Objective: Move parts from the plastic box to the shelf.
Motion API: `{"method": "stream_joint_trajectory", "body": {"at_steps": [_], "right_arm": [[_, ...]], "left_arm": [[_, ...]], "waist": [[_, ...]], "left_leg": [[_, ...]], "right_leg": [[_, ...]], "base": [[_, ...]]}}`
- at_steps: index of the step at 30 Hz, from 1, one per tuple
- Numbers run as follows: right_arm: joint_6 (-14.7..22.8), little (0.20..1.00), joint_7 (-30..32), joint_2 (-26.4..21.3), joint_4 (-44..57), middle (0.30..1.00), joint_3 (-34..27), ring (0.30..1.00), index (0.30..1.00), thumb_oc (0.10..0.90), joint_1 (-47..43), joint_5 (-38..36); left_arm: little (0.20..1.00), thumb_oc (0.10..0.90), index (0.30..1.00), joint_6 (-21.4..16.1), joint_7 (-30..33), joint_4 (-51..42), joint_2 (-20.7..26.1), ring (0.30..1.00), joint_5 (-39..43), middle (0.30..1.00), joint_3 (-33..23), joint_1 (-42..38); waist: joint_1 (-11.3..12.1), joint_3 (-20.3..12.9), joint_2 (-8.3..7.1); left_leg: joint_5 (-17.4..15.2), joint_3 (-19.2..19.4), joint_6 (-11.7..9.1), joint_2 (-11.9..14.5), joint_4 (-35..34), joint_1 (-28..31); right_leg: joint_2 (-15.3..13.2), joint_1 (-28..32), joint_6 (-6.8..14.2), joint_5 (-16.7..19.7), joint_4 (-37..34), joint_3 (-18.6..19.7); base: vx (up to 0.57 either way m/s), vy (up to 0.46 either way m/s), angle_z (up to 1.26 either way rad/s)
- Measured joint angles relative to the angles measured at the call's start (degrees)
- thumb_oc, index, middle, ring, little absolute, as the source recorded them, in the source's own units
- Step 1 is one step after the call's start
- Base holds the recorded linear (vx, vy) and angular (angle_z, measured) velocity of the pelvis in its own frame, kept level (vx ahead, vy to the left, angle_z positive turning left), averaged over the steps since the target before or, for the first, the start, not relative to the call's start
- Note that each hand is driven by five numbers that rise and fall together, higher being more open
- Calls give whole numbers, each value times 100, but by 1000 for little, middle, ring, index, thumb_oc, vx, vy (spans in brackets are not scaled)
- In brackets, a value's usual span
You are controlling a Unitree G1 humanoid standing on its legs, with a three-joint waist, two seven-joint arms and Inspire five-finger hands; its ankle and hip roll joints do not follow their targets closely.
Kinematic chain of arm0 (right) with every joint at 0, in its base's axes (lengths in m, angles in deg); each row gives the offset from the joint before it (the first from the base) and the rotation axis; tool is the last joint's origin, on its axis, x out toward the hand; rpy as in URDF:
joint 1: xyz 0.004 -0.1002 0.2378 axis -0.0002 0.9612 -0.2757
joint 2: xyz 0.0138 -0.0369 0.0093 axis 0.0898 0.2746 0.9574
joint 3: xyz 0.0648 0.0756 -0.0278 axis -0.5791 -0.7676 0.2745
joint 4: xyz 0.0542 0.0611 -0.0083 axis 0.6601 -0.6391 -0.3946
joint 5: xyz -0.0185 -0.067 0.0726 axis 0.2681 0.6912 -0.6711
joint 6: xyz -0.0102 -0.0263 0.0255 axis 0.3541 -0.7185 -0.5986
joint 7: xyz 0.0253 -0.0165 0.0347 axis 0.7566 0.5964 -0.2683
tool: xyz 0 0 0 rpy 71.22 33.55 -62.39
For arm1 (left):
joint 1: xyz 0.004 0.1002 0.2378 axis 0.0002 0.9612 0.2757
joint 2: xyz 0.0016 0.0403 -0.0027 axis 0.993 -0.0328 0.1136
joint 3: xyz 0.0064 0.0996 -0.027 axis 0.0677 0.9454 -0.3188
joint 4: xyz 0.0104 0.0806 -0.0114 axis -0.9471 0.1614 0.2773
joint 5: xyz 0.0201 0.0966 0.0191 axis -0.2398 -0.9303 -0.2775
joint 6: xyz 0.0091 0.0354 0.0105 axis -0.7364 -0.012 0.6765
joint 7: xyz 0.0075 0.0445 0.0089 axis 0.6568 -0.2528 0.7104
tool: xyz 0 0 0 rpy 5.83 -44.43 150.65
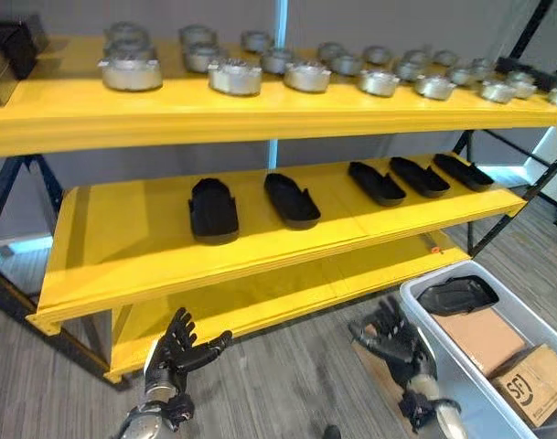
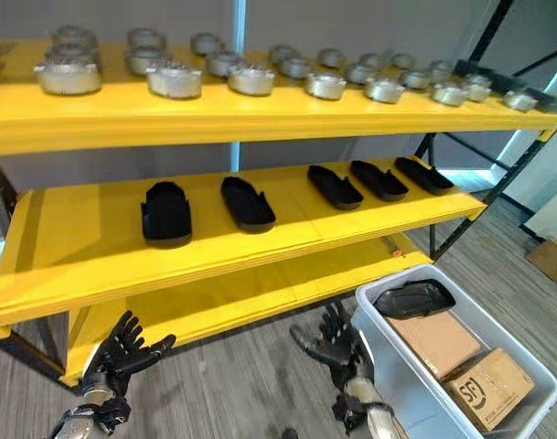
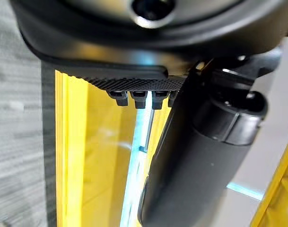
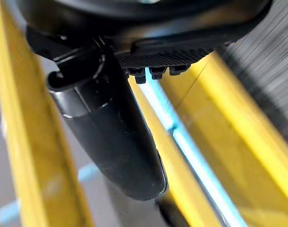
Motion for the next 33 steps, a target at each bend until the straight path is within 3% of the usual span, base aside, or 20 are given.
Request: {"method": "stream_joint_trajectory", "body": {"at_steps": [1,5,22,30,33], "right_arm": [[-1,1000,63,-10,-163,1000,-122,1000,1000,900,6,0],[2,1000,116,-64,-301,1000,-314,1000,1000,900,9,-5],[23,1000,108,-39,-286,1000,-247,1000,1000,900,2,0],[71,1000,161,-68,-285,1000,-252,1000,1000,900,-89,6],[72,1000,174,-137,-291,1000,-245,1000,1000,900,-64,10]], "left_arm": [[1000,900,1000,0,-10,19,-33,1000,-5,1000,75,-24],[1000,900,1000,-1,-15,27,-238,1000,-14,1000,106,-38],[1000,900,1000,-3,-11,139,-362,1000,4,1000,356,-30],[1000,900,1000,-3,-9,152,-359,1000,5,1000,393,-49],[1000,900,1000,-49,-3,159,-351,1000,25,1000,426,-132]], "waist": [[-70,-8,131],[-128,-19,365],[-202,52,600],[-468,191,716],[-548,342,797]], "left_leg": [[60,20,-29,31,-105,57],[194,20,-55,113,-382,212],[281,91,-47,222,-480,212],[226,603,-69,299,-480,467],[197,828,-109,462,-479,522]], "right_leg": [[45,0,-26,13,10,4],[165,51,-52,1,17,4],[296,-60,-73,0,-4,48],[465,-201,-114,10,-4,481],[665,-492,-204,-88,464,662]], "base": [[11,-46,-12],[0,-9,0],[-13,-35,-1],[-41,-50,-34],[-70,-123,-36]]}}
